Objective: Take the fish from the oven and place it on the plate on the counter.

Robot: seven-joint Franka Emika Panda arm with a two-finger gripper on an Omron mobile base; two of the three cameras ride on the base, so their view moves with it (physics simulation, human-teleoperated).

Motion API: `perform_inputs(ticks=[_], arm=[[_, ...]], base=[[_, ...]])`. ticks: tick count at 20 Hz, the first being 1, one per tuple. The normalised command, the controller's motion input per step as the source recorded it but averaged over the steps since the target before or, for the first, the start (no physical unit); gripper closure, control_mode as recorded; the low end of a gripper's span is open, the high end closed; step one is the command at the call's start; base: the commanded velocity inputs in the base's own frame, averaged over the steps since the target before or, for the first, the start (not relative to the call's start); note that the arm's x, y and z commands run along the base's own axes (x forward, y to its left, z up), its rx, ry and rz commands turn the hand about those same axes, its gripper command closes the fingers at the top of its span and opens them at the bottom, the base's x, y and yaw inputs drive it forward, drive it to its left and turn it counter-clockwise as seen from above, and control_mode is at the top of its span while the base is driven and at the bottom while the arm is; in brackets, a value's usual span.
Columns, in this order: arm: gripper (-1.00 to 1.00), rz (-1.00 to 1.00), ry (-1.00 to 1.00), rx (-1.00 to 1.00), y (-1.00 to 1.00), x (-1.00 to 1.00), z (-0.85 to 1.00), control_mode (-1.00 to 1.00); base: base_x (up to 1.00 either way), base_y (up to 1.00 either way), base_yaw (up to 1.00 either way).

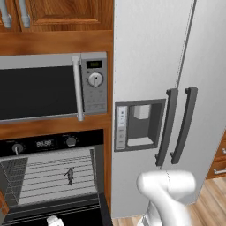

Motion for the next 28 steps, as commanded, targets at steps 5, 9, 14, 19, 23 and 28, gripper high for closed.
perform_inputs(ticks=[5,9,14,19,23,28], arm=[[1.00,-0.03,-0.05,0.10,0.00,-0.08,1.00,-1.00],[1.00,-0.06,0.00,0.15,0.00,-0.04,1.00,-1.00],[1.00,-0.15,0.02,0.21,-0.03,-0.02,1.00,-1.00],[1.00,-0.31,0.24,0.19,-0.08,0.10,0.81,-1.00],[1.00,-0.42,0.46,0.16,-0.07,0.28,0.49,-1.00],[1.00,-0.38,0.58,0.06,-0.04,0.30,0.17,-1.00]], base=[[0.00,0.00,0.00],[0.00,0.00,0.00],[0.00,0.00,0.00],[0.00,0.00,0.00],[0.00,0.00,0.00],[0.00,0.00,0.00]])
